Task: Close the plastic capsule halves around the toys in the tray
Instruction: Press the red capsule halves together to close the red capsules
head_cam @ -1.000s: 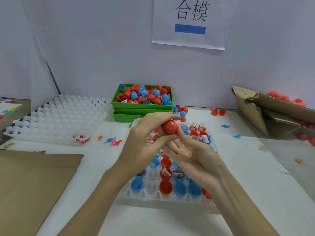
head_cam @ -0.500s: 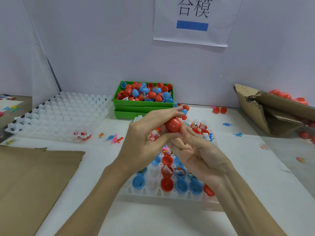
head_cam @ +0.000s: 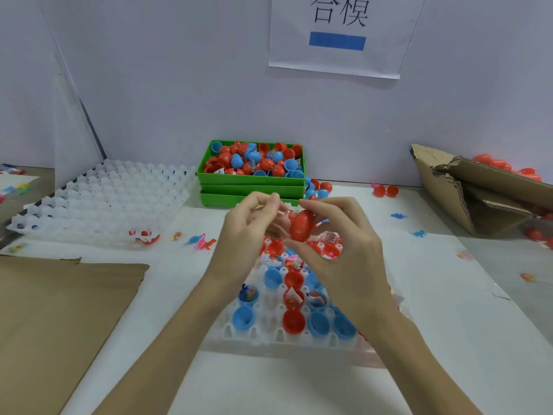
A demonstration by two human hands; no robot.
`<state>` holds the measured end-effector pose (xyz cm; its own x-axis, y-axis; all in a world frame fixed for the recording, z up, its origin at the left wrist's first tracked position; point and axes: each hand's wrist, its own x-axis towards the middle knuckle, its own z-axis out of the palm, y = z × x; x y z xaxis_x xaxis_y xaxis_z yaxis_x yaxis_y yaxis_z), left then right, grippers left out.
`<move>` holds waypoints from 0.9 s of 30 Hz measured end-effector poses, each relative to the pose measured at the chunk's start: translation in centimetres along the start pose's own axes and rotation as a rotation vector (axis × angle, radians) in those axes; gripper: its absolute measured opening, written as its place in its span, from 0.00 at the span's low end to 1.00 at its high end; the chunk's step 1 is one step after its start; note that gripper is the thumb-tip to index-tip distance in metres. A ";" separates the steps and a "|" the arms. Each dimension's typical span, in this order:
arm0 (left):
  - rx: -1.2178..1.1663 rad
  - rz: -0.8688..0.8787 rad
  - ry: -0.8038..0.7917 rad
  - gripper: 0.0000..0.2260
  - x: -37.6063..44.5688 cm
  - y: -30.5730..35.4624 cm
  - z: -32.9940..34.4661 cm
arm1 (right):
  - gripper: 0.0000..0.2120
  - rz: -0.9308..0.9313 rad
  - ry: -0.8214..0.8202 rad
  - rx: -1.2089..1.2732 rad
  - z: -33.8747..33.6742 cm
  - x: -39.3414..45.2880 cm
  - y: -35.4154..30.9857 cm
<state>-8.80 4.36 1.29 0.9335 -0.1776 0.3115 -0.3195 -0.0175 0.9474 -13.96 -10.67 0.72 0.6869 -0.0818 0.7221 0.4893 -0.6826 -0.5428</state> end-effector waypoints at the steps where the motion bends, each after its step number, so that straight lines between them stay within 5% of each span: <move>1: -0.043 -0.067 -0.063 0.16 0.1 -0.1 -0.3 | 0.26 -0.042 0.005 -0.059 0.1 -0.1 0.1; 4: -0.136 -0.133 -0.287 0.18 0.0 -0.1 -0.5 | 0.26 -0.087 0.012 -0.089 0.3 -0.5 0.2; 11: -0.344 -0.196 -0.423 0.22 -0.1 0.5 -0.7 | 0.27 -0.127 -0.034 0.018 0.5 -0.7 -0.5; 16: -0.289 -0.177 -0.369 0.23 -0.2 0.3 0.0 | 0.26 -0.043 -0.048 0.116 0.7 -0.8 -0.3; 22: -0.392 -0.108 -0.373 0.19 -0.6 0.8 0.3 | 0.23 0.115 -0.107 0.538 0.4 -0.5 -0.7; 27: -0.407 -0.098 -0.306 0.18 -0.7 0.9 0.6 | 0.23 0.096 -0.139 0.464 0.2 -0.3 -0.4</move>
<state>-9.84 3.92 1.91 0.8462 -0.4746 0.2422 -0.0874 0.3248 0.9417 -14.26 -10.20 0.60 0.7901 -0.0092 0.6129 0.5867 -0.2784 -0.7604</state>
